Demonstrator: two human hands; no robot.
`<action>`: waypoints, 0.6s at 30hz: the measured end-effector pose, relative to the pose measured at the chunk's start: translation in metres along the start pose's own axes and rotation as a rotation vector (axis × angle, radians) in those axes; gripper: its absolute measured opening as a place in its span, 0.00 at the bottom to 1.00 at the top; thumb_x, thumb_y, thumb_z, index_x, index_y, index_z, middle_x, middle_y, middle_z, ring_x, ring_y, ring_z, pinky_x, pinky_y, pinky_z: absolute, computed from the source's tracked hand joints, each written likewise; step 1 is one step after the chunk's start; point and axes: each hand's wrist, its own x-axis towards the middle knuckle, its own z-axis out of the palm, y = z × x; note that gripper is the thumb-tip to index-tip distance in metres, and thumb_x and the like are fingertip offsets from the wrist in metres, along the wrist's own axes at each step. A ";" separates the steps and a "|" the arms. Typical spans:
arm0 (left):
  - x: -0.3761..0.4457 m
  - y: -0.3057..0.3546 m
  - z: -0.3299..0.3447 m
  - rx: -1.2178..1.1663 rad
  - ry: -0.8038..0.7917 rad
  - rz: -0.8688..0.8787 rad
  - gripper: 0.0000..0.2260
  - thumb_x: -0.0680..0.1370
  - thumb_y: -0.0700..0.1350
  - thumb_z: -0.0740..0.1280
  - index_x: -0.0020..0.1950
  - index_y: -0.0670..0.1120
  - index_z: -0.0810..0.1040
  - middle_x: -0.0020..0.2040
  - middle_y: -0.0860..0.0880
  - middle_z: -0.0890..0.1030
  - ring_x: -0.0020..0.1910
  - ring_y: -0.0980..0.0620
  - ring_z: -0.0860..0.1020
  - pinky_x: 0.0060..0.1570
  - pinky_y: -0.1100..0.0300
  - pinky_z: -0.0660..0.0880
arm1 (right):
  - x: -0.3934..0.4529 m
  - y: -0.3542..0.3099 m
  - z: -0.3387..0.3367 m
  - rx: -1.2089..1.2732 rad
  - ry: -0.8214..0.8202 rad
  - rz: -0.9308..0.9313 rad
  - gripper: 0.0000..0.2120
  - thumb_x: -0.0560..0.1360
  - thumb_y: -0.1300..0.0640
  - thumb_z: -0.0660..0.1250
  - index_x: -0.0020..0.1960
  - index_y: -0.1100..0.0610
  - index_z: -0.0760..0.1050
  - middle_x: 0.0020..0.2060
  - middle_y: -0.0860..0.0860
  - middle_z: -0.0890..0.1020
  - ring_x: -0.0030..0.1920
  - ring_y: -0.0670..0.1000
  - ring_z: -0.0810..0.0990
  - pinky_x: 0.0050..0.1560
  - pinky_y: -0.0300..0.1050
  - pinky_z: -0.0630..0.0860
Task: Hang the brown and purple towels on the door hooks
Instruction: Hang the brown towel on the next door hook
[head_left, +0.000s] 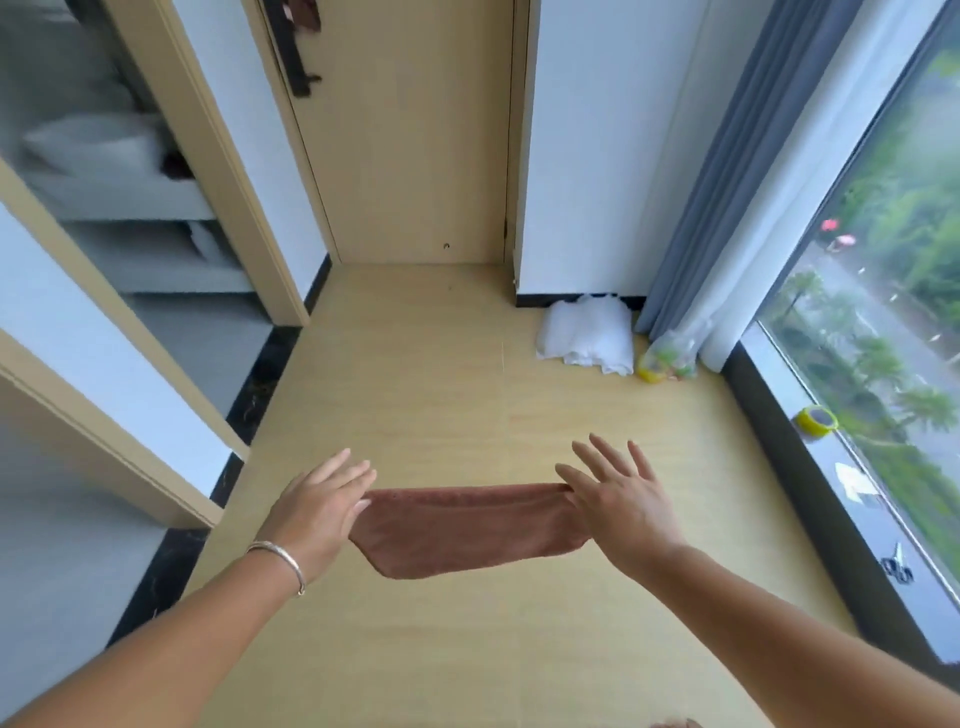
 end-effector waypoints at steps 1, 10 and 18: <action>0.006 0.002 -0.030 -0.008 0.057 0.007 0.16 0.80 0.46 0.64 0.67 0.47 0.76 0.69 0.52 0.74 0.74 0.52 0.62 0.66 0.52 0.67 | 0.003 0.002 -0.032 -0.016 0.033 -0.005 0.20 0.83 0.45 0.46 0.73 0.42 0.60 0.77 0.45 0.56 0.78 0.49 0.44 0.76 0.56 0.40; 0.052 0.023 -0.250 0.082 0.260 -0.048 0.12 0.83 0.48 0.54 0.60 0.50 0.76 0.64 0.54 0.76 0.71 0.53 0.65 0.61 0.59 0.65 | 0.032 0.015 -0.260 -0.194 0.344 -0.028 0.18 0.82 0.46 0.49 0.68 0.41 0.69 0.72 0.43 0.65 0.77 0.49 0.49 0.74 0.56 0.42; 0.065 0.039 -0.367 0.040 0.496 -0.044 0.14 0.84 0.47 0.53 0.60 0.50 0.77 0.63 0.59 0.76 0.74 0.57 0.61 0.64 0.60 0.66 | 0.035 0.019 -0.376 -0.137 0.534 0.011 0.19 0.83 0.45 0.47 0.68 0.42 0.70 0.72 0.42 0.67 0.77 0.48 0.51 0.75 0.53 0.46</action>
